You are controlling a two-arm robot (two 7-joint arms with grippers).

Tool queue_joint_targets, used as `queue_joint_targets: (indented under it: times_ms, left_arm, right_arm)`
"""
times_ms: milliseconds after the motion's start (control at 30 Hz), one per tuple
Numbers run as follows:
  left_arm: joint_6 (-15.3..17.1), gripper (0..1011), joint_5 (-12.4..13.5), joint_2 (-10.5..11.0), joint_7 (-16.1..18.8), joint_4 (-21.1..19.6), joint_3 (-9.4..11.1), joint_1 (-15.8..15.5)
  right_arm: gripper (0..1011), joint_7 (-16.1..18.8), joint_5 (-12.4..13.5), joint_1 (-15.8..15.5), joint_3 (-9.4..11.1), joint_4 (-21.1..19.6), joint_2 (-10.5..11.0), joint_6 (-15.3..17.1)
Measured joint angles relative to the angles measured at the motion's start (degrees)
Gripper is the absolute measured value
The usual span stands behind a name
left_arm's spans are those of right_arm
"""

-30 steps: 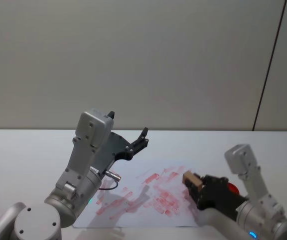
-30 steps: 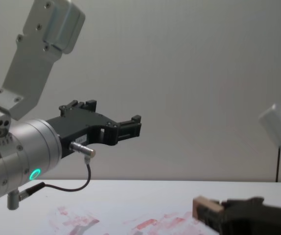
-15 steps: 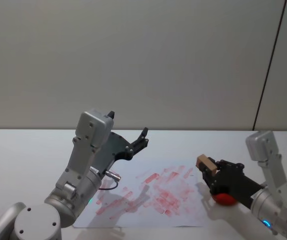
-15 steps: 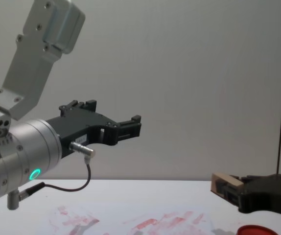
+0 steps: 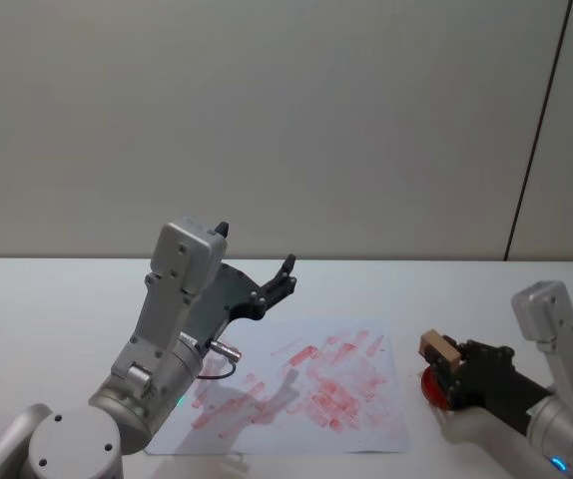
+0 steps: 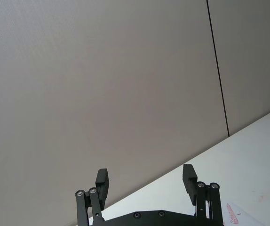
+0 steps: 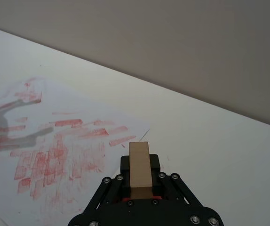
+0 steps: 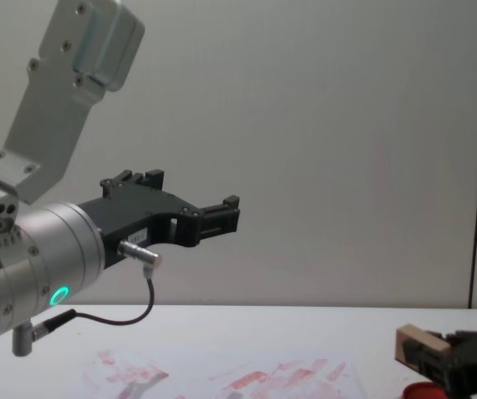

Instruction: Use the one hand to pick up the stamp and affix it onto the A4 paper.

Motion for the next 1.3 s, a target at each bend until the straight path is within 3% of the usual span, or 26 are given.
queue_joint_targets:
  times_ms: [533, 967, 1300]
  left_arm:
    - [0.0, 1002, 0.0, 0.0, 0.0, 0.0, 0.0, 0.0]
    - [0.0, 1002, 0.0, 0.0, 0.0, 0.0, 0.0, 0.0]
    - [0.0, 1002, 0.0, 0.0, 0.0, 0.0, 0.0, 0.0]
  right_arm:
    - [232, 0.08, -0.75, -0.92, 0.39, 1.71, 1.08, -0.09]
    - [652, -0.45, -0.22, -1.05, 0.47, 2.05, 1.19, 0.07]
    - [929, -1.94, 3.53, -1.21, 0.9, -0.94, 0.85, -1.18]
